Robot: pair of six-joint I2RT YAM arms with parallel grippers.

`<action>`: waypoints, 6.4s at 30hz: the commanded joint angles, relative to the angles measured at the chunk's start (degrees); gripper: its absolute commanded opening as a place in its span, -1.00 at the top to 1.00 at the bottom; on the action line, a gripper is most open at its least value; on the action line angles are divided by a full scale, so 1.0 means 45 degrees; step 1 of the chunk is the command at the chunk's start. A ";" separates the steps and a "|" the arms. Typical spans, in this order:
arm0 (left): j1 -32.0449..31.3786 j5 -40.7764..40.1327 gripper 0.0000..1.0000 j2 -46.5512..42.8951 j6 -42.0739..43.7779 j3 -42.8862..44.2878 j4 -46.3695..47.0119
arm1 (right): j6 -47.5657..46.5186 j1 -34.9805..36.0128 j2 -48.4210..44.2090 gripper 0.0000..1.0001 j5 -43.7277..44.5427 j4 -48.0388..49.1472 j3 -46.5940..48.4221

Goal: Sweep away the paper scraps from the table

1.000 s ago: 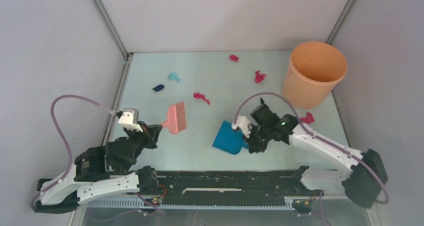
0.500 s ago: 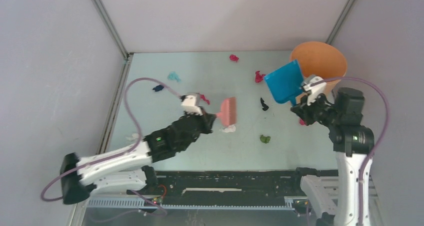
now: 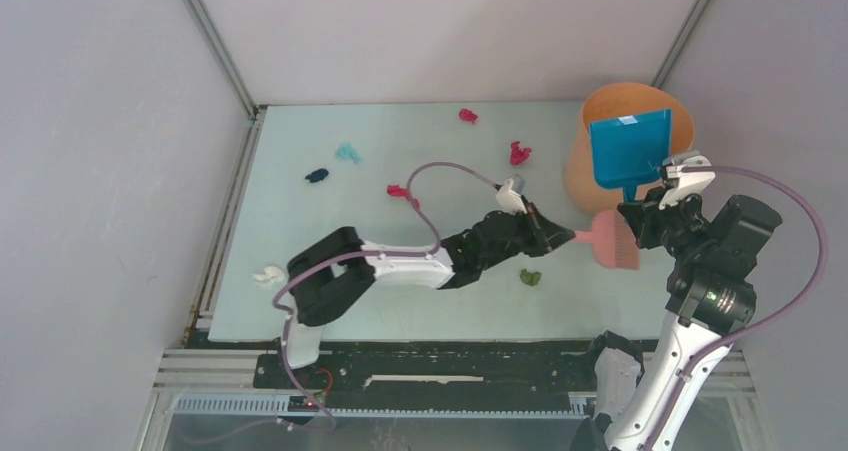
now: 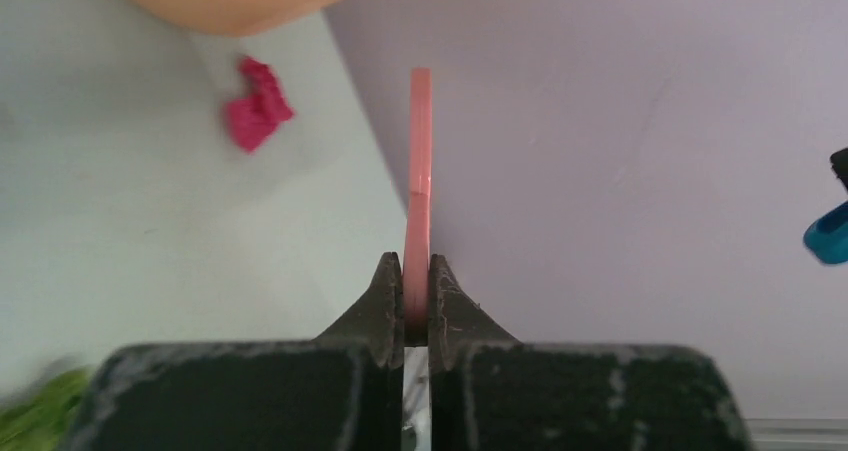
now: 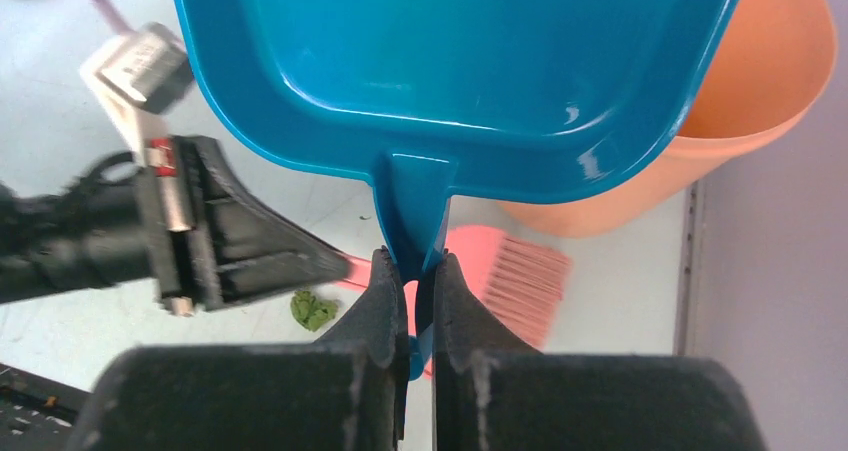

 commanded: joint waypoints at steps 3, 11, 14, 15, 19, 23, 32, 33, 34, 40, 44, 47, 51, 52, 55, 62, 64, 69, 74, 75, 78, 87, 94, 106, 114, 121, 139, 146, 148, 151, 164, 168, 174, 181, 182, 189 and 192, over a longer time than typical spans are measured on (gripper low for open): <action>-0.0314 0.1045 1.00 0.2408 -0.2943 0.2761 0.1967 | 0.0672 -0.0171 0.0430 1.00 -0.0794 0.0341 0.0216; -0.0592 0.0386 1.00 0.4622 -0.3420 0.5909 -0.2379 | 0.0755 -0.0165 0.0413 1.00 -0.0703 0.0328 0.0206; -0.0505 0.0465 1.00 0.5859 -0.3189 0.8768 -0.5866 | 0.0735 -0.0166 0.0417 1.00 -0.0771 0.0201 0.0216; -0.0441 0.0754 1.00 0.6340 -0.3211 0.9586 -0.6648 | 0.0716 -0.0165 0.0428 1.00 -0.0810 0.0149 0.0208; -0.0290 0.0825 1.00 0.6539 -0.4489 0.8996 -0.7191 | 0.0681 -0.0165 0.0370 1.00 -0.0898 0.0120 0.0214; -0.0239 -0.0469 1.00 0.5043 -0.4172 0.6740 -0.7091 | 0.0334 -0.0165 0.0210 1.00 -0.0915 0.0011 0.0227; 0.0792 -0.1130 1.00 0.0737 -0.3416 0.0399 -0.6904 | -0.1746 0.0361 0.0047 1.00 -0.0693 -0.1574 0.0747; 0.0944 -0.1188 1.00 0.0231 -0.3398 -0.0354 -0.6748 | -0.1776 0.0479 0.0091 1.00 -0.0554 -0.1663 0.0845; 0.1095 -0.1276 1.00 -0.0199 -0.3393 -0.1014 -0.6692 | -0.1849 0.0555 0.0165 1.00 -0.0453 -0.1767 0.0941; 0.1384 -0.1375 1.00 -0.2340 -0.1565 -0.2344 -0.5981 | -0.2076 0.0864 0.0434 1.00 -0.0161 -0.2125 0.1458; 0.0976 -0.0925 1.00 -0.2432 -0.0714 -0.1473 -0.4481 | -0.1816 0.0955 0.0596 1.00 -0.0208 -0.2192 0.1600; 0.0770 -0.0156 1.00 -0.1729 -0.0771 -0.0738 -0.2692 | -0.1809 0.1044 0.0623 1.00 -0.0010 -0.2256 0.1612; 0.0491 0.1144 1.00 0.0526 -0.1774 0.1333 -0.1344 | -0.1549 0.1082 0.0692 1.00 0.0021 -0.2304 0.1602; 0.0420 0.1313 1.00 0.1147 -0.2111 0.2012 -0.1358 | -0.1495 0.1116 0.0692 1.00 0.0016 -0.2289 0.1604; 0.0251 0.1362 1.00 0.2929 -0.3203 0.3985 -0.1963 | -0.1378 0.1217 0.0650 1.00 0.0195 -0.2203 0.1602; 0.0184 0.0512 1.00 0.5457 -0.5380 0.6351 -0.3223 | -0.1546 0.1319 0.0502 1.00 0.0462 -0.2412 0.1602; 0.0286 0.0197 1.00 0.5420 -0.5721 0.6275 -0.3764 | -0.1574 0.1338 0.0507 1.00 0.0464 -0.2503 0.1576; 0.0420 -0.1420 1.00 0.3563 -0.4964 0.4218 -0.4939 | -0.1737 0.1407 0.0553 1.00 0.0521 -0.2596 0.1387; 0.0780 -0.2413 1.00 0.0537 -0.5120 0.0153 -0.5034 | -0.1905 0.1491 0.0557 1.00 0.0438 -0.2632 0.1353; 0.0837 -0.2518 1.00 -0.0031 -0.5178 -0.0970 -0.4974 | -0.1896 0.1521 0.0536 1.00 0.0376 -0.2630 0.1312; 0.0997 -0.2524 1.00 -0.1747 -0.5190 -0.3193 -0.4574 | -0.1877 0.1798 0.0602 1.00 0.0186 -0.2683 0.1067; 0.0728 -0.3722 1.00 -0.5659 -0.1822 -0.4136 -0.5786 | -0.1789 0.2553 0.0497 1.00 0.0656 -0.2966 0.0898; 0.0548 -0.3883 1.00 -0.6146 0.0452 -0.1804 -0.7810 | -0.4373 0.3104 0.0521 1.00 0.2179 -0.4428 0.1300; 0.1300 -0.4421 1.00 -0.7699 0.6161 0.1279 -1.4194 | -0.8227 0.4910 0.3795 1.00 0.6642 -0.8634 0.0967; 0.1617 -0.5672 1.00 -0.5852 0.9767 0.5147 -1.9910 | -0.8217 0.7694 0.5289 1.00 1.0083 -0.8634 -0.0850; 0.2073 -0.6632 1.00 -0.3332 1.0037 0.6759 -2.2712 | -0.7859 0.8785 0.6850 1.00 1.1393 -0.8482 -0.2368; 0.2472 0.0116 1.00 -0.0421 0.9055 0.7284 -1.9653 | -0.7051 0.9448 1.0338 1.00 0.9434 -0.5997 -0.3145; 0.2212 0.3952 1.00 -0.0333 0.7576 0.7398 -1.7740 | -0.6011 1.0656 1.0991 1.00 0.8444 -0.5126 -0.2889; 0.2168 0.4649 1.00 -0.0619 0.7120 0.7154 -1.7063 | -0.5757 1.0817 1.1105 1.00 0.8089 -0.4931 -0.2661; 0.2157 0.5088 1.00 -0.1093 0.6719 0.6970 -1.6659 | -0.5424 1.0751 1.1060 1.00 0.7833 -0.4620 -0.2373; 0.2733 0.1299 1.00 -0.1077 0.8364 0.9722 -1.8787 | -0.5803 0.7101 1.0075 1.00 0.7046 -0.5100 -0.2014; 0.2872 -0.0414 1.00 -0.0195 0.9693 1.1103 -1.8656 | -0.6078 0.5814 0.9753 1.00 0.7021 -0.5352 -0.2022; 0.2975 -0.0910 1.00 0.2351 1.3210 1.3862 -1.8317 | -0.5717 0.4730 0.9800 1.00 0.7163 -0.5300 -0.2085; 0.2968 -0.0823 1.00 0.4490 1.5781 1.5091 -1.7307 | -0.4844 0.4673 1.0108 1.00 0.7403 -0.4811 -0.2380; 0.2969 -0.0701 1.00 0.4628 1.6013 1.5142 -1.7167 | -0.4720 0.4705 1.0148 1.00 0.7445 -0.4719 -0.2382; 0.2957 0.1589 1.00 0.5691 1.5739 1.5659 -1.6984 | -0.3872 0.5228 1.0900 1.00 0.7917 -0.4214 -0.2388; 0.2882 0.2903 1.00 0.5311 1.5132 1.4610 -1.6639 | -0.3413 0.5593 1.1540 1.00 0.8128 -0.3681 -0.2373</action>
